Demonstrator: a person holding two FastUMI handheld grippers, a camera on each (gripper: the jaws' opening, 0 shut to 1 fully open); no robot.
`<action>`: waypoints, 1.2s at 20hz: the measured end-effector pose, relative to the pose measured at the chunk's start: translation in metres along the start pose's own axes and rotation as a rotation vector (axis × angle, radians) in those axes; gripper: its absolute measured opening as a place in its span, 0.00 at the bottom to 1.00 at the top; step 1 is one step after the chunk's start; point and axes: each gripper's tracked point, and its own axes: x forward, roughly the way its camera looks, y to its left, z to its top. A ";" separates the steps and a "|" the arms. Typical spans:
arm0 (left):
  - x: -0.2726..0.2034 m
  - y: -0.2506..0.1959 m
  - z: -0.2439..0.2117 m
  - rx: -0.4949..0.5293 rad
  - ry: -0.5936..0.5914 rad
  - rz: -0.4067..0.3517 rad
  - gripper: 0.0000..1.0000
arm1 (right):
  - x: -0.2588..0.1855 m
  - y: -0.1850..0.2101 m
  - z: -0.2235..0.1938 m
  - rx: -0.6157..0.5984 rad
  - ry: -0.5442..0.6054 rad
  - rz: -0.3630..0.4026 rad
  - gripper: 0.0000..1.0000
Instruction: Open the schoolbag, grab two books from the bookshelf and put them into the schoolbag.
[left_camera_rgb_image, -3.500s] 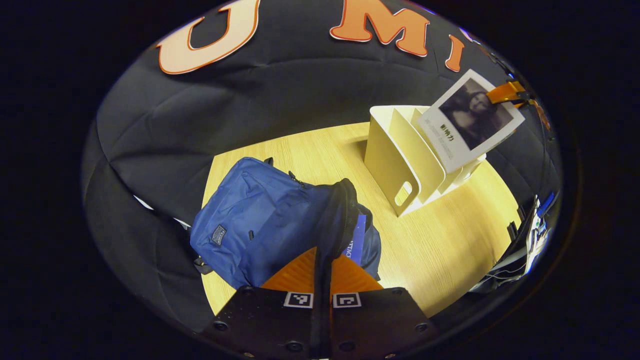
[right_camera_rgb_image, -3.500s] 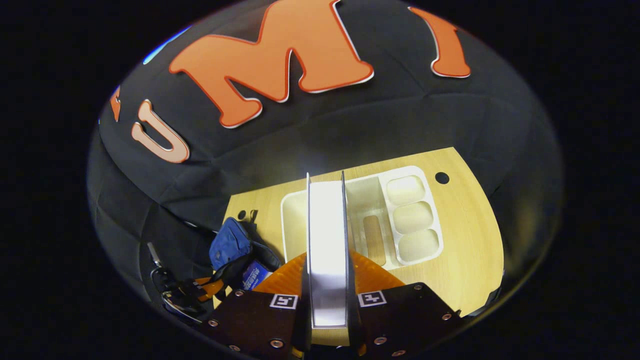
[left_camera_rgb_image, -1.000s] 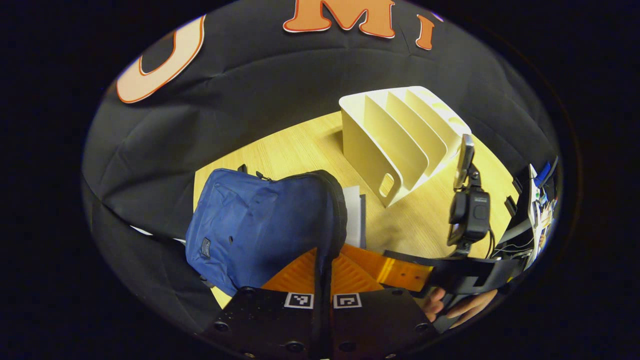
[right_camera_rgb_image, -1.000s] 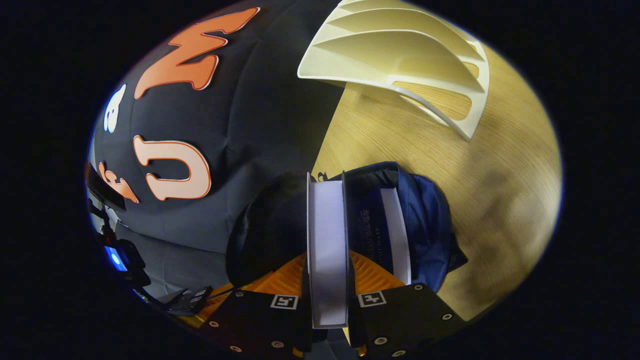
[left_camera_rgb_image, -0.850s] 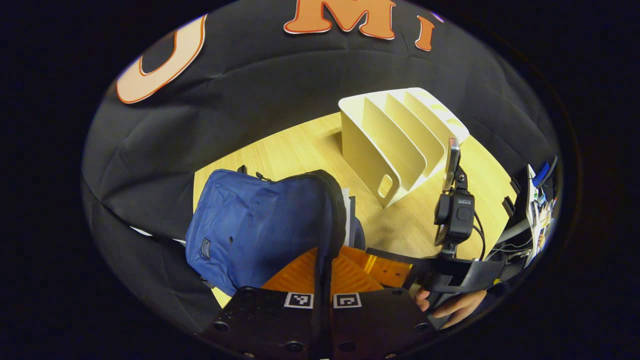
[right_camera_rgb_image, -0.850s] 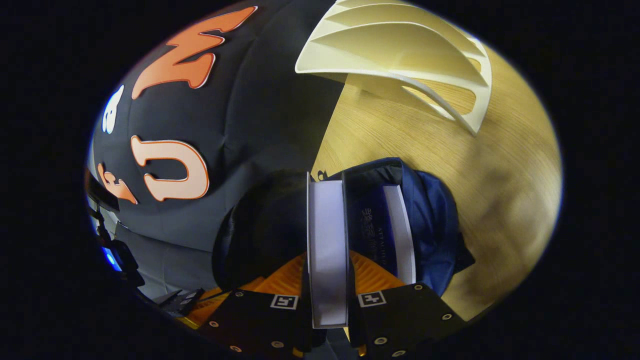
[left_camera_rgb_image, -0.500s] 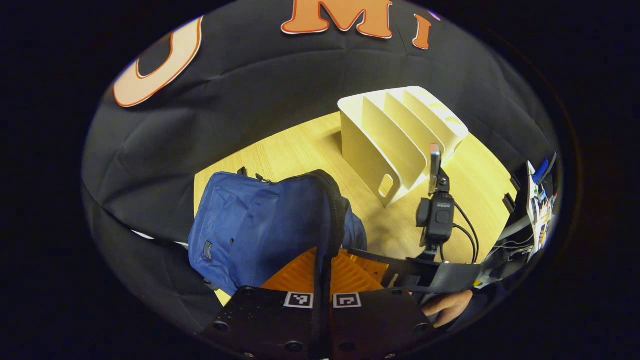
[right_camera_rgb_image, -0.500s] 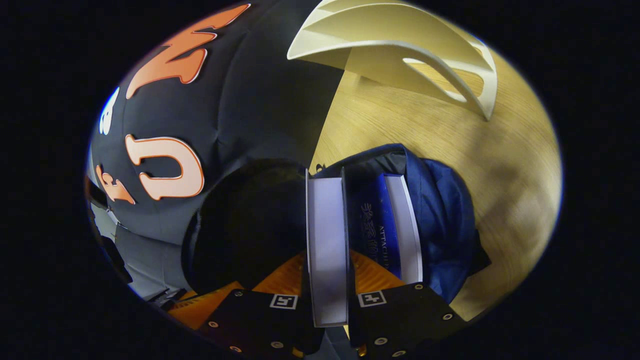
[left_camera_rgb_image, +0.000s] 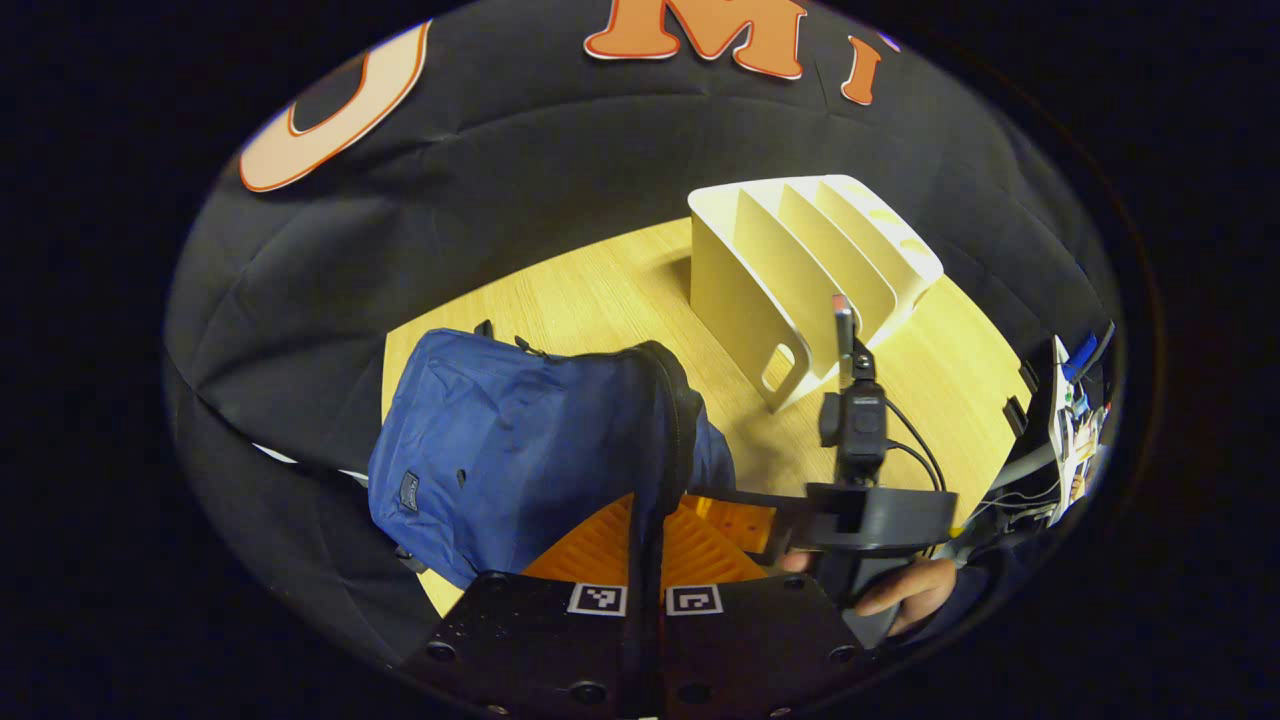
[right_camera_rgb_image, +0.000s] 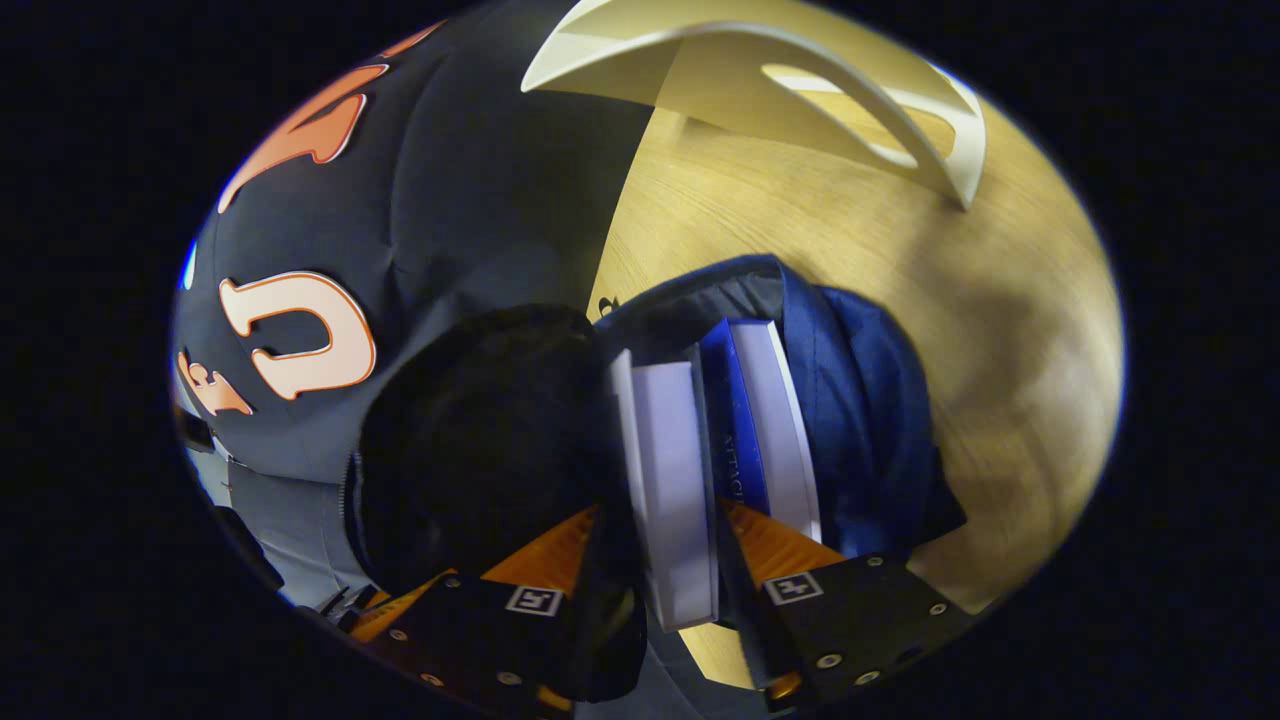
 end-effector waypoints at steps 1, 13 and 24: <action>0.001 0.002 0.000 0.000 0.004 0.001 0.00 | -0.009 -0.001 0.004 -0.005 0.000 -0.009 0.67; 0.014 -0.017 -0.015 0.038 0.034 0.022 0.00 | -0.086 -0.028 0.037 -0.129 -0.051 -0.067 0.79; 0.061 -0.050 -0.046 0.137 0.076 0.175 0.01 | -0.214 -0.035 0.159 -0.436 -0.320 -0.199 0.78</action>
